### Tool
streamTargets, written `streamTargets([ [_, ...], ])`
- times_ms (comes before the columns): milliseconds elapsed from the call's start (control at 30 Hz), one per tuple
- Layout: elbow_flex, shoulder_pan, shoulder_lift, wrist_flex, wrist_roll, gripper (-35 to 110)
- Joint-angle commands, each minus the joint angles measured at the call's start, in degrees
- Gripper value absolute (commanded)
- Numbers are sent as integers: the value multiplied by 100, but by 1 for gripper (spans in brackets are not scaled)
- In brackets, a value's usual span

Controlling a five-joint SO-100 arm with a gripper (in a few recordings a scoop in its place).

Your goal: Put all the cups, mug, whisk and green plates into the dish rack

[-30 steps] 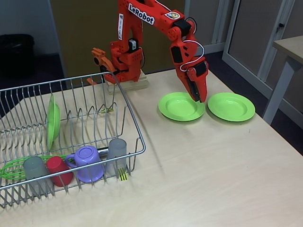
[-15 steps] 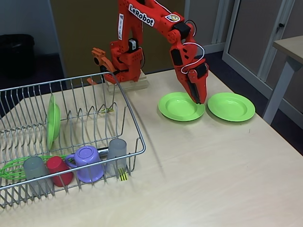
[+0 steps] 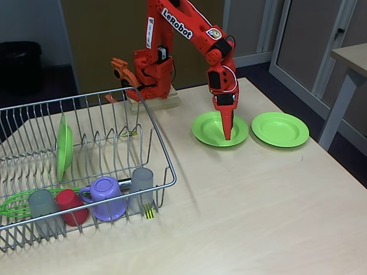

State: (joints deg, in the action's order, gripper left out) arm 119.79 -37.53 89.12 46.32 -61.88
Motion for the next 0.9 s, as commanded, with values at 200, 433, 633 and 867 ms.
streamTargets([
  [200, 290, -105, -316, -519, -167, 35],
  [433, 580, 26, -501, -879, -35, 33],
  [633, 721, 185, -800, -1239, 18, 31],
  [867, 861, 439, -1055, -1626, 290, 22],
])
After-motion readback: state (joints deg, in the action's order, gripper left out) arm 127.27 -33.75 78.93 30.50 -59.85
